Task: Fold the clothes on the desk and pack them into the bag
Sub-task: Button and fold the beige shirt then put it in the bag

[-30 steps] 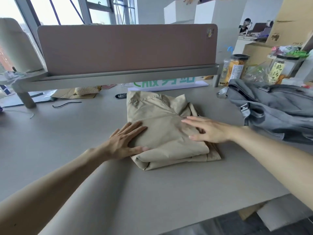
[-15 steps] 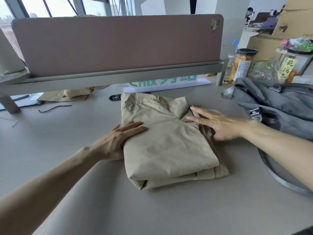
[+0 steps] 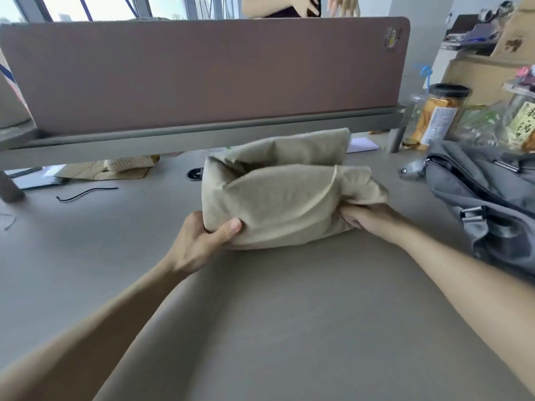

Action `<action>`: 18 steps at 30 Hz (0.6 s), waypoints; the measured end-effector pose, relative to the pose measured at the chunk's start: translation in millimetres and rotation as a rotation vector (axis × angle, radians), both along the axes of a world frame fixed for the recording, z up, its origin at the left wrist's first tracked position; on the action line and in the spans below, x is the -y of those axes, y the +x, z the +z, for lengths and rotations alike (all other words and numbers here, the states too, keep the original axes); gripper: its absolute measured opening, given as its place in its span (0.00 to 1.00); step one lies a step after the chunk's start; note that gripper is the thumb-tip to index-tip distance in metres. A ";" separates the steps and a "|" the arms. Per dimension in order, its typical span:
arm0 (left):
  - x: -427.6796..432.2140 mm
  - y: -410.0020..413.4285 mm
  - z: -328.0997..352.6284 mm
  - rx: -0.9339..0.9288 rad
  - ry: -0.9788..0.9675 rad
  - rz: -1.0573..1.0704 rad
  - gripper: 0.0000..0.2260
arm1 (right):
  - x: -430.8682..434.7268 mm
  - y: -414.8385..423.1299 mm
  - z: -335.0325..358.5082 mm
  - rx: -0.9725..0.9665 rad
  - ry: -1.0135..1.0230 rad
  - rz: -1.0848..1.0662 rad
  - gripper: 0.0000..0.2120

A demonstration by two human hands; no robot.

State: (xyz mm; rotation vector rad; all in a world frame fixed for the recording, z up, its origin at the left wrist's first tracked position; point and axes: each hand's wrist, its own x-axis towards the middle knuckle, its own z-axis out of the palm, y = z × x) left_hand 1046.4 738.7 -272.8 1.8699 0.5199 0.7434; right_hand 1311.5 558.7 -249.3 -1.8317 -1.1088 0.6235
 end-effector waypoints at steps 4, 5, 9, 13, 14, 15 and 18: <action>2.5 24.1 13.8 0.054 -0.069 0.226 0.22 | -16.1 4.7 -0.6 -0.125 0.088 -0.115 0.11; -4.8 29.5 13.1 0.011 -0.097 0.298 0.23 | -16.9 7.2 0.0 -0.197 0.121 -0.152 0.15; -23.2 45.4 15.3 -0.189 -0.240 0.427 0.18 | -19.8 10.0 11.1 -0.369 0.059 -0.107 0.27; -34.8 45.6 11.6 -0.256 -0.314 0.395 0.11 | -32.1 6.7 7.3 0.072 -0.201 -0.400 0.23; -34.9 38.5 9.9 -0.273 -0.347 0.369 0.12 | -30.0 3.9 6.1 0.087 -0.246 -0.412 0.21; -33.8 30.2 8.3 -0.289 -0.366 0.351 0.14 | -26.5 0.7 4.8 0.095 -0.290 -0.375 0.20; -23.8 7.0 13.9 -0.446 -0.088 0.394 0.25 | -18.2 -9.3 3.6 0.327 -0.468 -0.302 0.21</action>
